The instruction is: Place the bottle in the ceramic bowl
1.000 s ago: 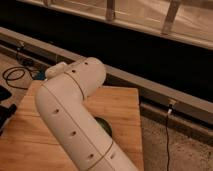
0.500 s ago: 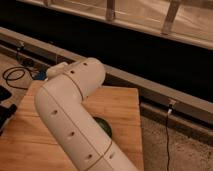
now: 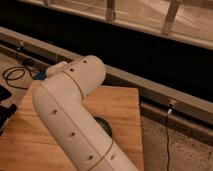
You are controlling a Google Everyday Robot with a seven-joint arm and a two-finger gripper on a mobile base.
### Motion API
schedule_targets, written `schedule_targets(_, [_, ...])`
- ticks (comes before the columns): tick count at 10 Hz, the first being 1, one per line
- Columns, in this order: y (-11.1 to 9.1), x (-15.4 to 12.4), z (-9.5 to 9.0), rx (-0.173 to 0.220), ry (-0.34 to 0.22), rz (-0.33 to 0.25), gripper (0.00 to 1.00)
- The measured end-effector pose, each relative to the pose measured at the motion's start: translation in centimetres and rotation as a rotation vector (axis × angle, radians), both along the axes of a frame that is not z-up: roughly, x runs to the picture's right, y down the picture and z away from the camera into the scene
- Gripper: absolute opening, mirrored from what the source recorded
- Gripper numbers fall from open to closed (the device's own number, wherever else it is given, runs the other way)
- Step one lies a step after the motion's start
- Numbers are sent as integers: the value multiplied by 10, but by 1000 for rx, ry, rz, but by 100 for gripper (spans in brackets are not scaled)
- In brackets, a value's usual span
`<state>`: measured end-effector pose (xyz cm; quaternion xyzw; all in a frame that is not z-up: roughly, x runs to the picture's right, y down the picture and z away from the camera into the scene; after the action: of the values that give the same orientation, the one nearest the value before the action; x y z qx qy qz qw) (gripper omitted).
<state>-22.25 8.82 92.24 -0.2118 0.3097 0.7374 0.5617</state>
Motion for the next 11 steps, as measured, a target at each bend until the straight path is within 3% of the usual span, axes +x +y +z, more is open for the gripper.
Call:
schedule_targets(4, [-54, 11, -51, 131, -65, 55, 0])
schedule_targets(8, [-59, 9, -56, 143, -76, 68, 0])
schedule_targets(11, [-74, 42, -71, 182, -133, 157, 0])
